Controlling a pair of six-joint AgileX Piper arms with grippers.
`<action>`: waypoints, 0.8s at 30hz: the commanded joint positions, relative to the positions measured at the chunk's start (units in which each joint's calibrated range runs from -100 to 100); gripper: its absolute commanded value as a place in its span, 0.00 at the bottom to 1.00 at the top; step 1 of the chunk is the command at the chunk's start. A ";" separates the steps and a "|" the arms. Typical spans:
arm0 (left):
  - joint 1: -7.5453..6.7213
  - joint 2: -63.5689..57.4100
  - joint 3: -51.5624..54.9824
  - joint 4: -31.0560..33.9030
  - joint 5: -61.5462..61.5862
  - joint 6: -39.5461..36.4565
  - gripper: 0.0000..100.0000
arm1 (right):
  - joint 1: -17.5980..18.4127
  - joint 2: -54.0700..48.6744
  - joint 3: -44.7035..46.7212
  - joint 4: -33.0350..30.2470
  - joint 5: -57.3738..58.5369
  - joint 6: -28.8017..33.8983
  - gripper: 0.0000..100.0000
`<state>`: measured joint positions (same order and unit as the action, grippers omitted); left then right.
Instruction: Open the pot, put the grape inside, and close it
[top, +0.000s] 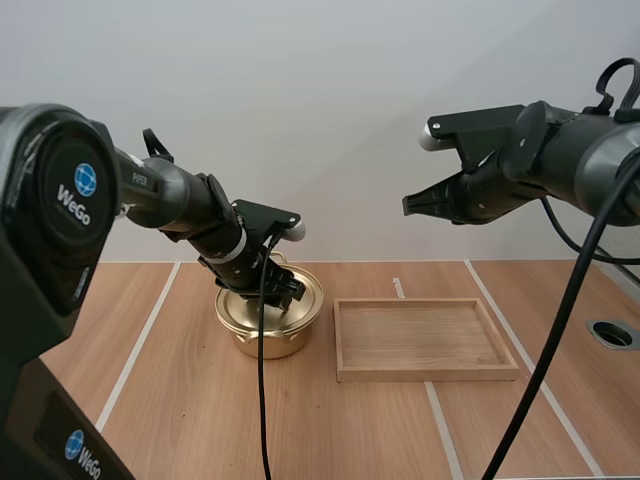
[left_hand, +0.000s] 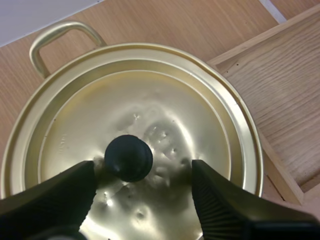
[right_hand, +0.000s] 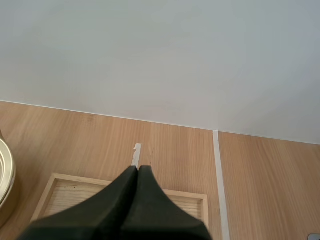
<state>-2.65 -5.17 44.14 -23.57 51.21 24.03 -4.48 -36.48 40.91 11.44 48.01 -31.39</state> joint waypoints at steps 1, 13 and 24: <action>-0.20 0.43 -0.49 0.36 1.32 0.11 0.93 | -0.21 -0.80 0.20 0.47 -0.94 -0.25 0.00; -0.20 -5.91 -8.07 0.13 6.64 -0.01 0.93 | -0.21 -0.80 0.20 0.65 -0.94 -0.25 0.00; -0.20 -16.34 -27.72 0.42 16.11 -2.86 0.93 | -0.21 -0.80 0.20 0.71 1.08 -0.25 0.00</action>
<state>-2.65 -19.17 20.19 -23.10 65.75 22.32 -4.48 -36.48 40.91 11.76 48.54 -31.39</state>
